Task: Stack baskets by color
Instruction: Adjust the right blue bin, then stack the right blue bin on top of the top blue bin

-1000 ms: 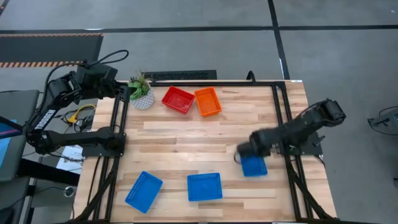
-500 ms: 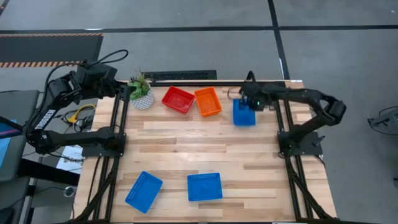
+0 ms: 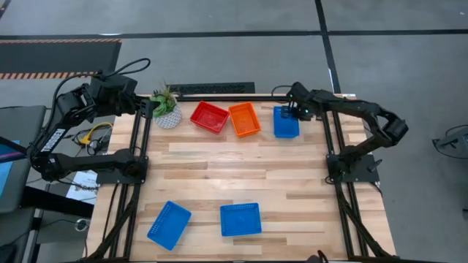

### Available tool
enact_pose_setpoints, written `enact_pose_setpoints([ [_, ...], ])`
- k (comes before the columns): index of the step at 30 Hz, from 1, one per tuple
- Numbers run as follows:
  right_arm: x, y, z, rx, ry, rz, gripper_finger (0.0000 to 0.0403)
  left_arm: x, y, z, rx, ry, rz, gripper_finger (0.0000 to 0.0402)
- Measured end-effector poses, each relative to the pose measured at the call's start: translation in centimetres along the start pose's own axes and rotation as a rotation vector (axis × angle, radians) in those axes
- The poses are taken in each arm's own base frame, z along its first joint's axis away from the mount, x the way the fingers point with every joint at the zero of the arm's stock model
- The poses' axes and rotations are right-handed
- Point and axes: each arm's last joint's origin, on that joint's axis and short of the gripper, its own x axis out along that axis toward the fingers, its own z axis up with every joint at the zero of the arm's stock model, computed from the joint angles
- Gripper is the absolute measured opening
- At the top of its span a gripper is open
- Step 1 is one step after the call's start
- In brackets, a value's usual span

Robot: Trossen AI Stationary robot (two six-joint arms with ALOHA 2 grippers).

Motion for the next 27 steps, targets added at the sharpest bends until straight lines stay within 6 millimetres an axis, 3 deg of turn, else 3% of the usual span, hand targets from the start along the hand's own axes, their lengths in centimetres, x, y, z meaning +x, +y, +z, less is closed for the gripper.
enact_pose_setpoints([
  [4, -0.3, 0.5, 0.5, -0.009, -0.037, 0.05, 0.0177, 0.0, 0.0, 0.0, 0.0, 0.0, 0.0, 0.0263],
  [7, -1.7, 1.4, 1.3, -0.025, -0.069, 0.089, 0.0211, 0.0, 0.0, 0.0, 0.0, 0.0, 0.0, 0.0263],
  [11, -5.4, 3.3, 2.1, -0.143, -0.076, 0.175, 0.0229, 0.0, 0.0, 0.0, 0.0, 0.002, 0.002, 0.0263],
  [13, -7.7, 5.0, 1.5, -0.254, -0.08, 0.282, 0.0229, 0.0, 0.0, -0.1, 0.001, 0.007, 0.004, 0.0263],
  [16, -10.2, 7.8, -1.5, -0.461, -0.03, 0.441, 0.0225, 0.0, 0.1, -0.1, 0.006, 0.014, 0.008, 0.0263],
  [19, -11.8, 10.1, -5.8, -0.68, -0.003, 0.53, 0.0221, 0.0, 0.2, -0.3, 0.02, 0.029, 0.016, 0.0263],
  [24, -12.9, 12.4, -13.8, -1.065, 0.008, 0.589, 0.022, 0.0, 0.2, -0.3, 0.023, 0.035, 0.019, 0.0263],
  [27, -13.4, 13.4, -17.8, -1.196, 0.002, 0.666, 0.0222, 0.0, 0.2, -0.4, 0.023, 0.038, 0.017, 0.0263],
])
